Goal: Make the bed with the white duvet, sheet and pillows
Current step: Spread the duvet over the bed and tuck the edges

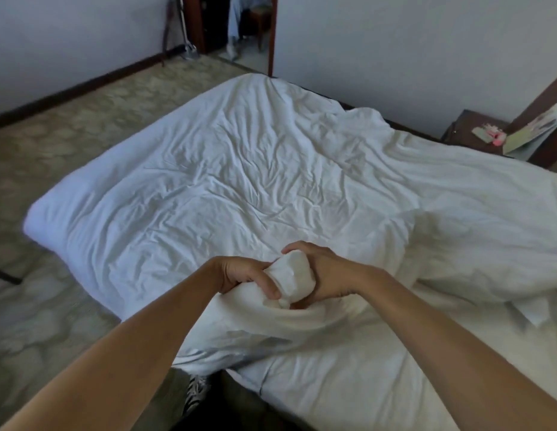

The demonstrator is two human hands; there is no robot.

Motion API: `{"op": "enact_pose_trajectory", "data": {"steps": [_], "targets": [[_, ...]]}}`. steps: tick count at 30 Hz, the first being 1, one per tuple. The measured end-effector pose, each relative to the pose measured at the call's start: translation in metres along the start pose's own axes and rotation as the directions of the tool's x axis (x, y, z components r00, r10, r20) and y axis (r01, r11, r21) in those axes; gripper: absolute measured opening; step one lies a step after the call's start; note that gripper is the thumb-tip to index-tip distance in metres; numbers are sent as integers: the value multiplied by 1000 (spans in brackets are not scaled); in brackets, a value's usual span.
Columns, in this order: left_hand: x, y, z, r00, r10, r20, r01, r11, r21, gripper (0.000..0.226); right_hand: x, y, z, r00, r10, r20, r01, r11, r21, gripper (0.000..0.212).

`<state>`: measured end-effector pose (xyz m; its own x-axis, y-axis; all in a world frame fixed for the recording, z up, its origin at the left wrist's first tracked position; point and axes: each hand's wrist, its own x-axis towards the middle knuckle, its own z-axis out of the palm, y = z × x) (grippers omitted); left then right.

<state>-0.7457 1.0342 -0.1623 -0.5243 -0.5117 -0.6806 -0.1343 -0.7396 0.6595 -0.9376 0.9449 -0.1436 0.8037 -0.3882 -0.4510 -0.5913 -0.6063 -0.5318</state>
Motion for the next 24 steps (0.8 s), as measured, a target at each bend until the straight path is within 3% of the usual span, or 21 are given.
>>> {"op": "enact_pose_trajectory", "data": {"steps": [2,4,7,10,15,20,24], "targets": [[-3,-18,23,998,43,-36,-45,998,-49,72,-19,1,17,1000,-1,10,0,999,38,82],[-8,-34,43,991,94,-94,-104,988,-110,82,-37,2,29,995,11,-99,-16,999,-52,71],[-15,-54,72,973,154,-169,-181,971,-157,74,-65,6,41,959,2,-282,-68,972,-224,78],[-17,-68,100,957,188,-220,-219,968,-125,66,-106,5,50,942,-25,-334,-91,940,-328,81],[-13,-87,140,952,177,-248,-193,980,-42,80,-171,3,77,909,91,-406,-269,874,-405,84],[-18,-128,186,962,170,-213,-181,983,-35,58,-223,-22,134,857,319,-404,-416,892,-178,90],[-34,-160,224,966,192,-171,-198,980,-21,35,-264,-51,179,717,481,-504,-473,867,156,87]]}}
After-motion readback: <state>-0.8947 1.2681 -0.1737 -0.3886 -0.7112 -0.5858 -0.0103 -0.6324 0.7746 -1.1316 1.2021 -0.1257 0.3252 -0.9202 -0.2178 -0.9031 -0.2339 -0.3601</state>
